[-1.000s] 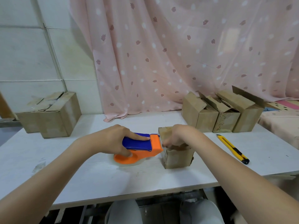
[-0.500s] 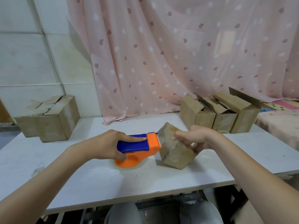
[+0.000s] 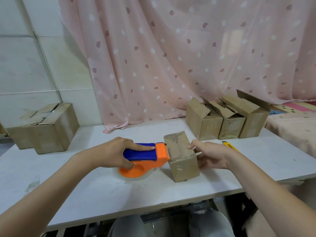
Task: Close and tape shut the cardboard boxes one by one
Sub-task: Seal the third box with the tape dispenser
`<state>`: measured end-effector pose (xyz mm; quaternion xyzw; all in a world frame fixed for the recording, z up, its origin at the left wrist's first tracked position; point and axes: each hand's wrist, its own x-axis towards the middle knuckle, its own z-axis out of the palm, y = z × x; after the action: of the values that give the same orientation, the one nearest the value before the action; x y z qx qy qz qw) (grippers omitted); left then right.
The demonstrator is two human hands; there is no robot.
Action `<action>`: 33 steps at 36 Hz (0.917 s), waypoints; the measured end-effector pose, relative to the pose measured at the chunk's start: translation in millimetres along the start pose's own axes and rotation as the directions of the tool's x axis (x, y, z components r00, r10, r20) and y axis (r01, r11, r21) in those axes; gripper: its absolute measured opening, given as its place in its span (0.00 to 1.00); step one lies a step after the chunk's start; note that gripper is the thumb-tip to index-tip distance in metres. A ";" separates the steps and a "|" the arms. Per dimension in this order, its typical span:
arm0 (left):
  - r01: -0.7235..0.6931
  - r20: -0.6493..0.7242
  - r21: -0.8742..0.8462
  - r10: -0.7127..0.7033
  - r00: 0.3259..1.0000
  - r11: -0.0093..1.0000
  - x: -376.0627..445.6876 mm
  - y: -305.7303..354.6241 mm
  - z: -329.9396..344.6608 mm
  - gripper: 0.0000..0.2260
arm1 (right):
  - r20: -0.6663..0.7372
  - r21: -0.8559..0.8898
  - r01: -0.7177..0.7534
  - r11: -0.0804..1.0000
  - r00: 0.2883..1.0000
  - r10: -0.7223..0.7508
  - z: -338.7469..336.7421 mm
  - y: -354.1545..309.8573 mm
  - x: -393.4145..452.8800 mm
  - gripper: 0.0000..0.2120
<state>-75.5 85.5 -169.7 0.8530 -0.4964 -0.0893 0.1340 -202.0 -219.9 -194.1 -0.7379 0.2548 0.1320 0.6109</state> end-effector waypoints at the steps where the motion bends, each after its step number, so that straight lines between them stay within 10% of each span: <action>1: 0.001 -0.002 -0.004 -0.001 1.000 1.000 0.3 -0.2 0.3 0.34 | -0.028 -0.048 0.005 0.999 1.000 -0.007 0.9 -2.5 -1.3 0.22; 13: -0.020 -0.012 0.008 0.020 1.000 1.000 3.1 4.4 2.3 0.33 | -0.083 -0.195 0.067 0.978 0.993 -0.085 8.0 -6.3 -8.3 0.11; 18: -0.025 -0.017 0.002 0.026 1.000 1.000 3.5 3.2 2.5 0.33 | -0.115 -0.730 0.311 0.609 0.822 -0.557 39.5 -10.5 -36.1 0.19; 23: -0.023 -0.026 -0.009 0.022 0.999 1.000 3.5 3.6 3.1 0.32 | 0.158 -0.893 0.332 0.304 0.864 -0.478 53.8 0.8 -35.5 0.31; 33: -0.039 -0.040 -0.007 0.039 0.998 0.999 1.1 2.1 -1.1 0.32 | 0.106 -0.960 0.244 0.140 0.775 -0.623 60.7 23.9 -25.2 0.40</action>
<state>-76.3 83.7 -168.1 0.8443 -0.5098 -0.0716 0.1487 -228.8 -158.6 -214.6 -0.9985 -0.0077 -0.0519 0.0155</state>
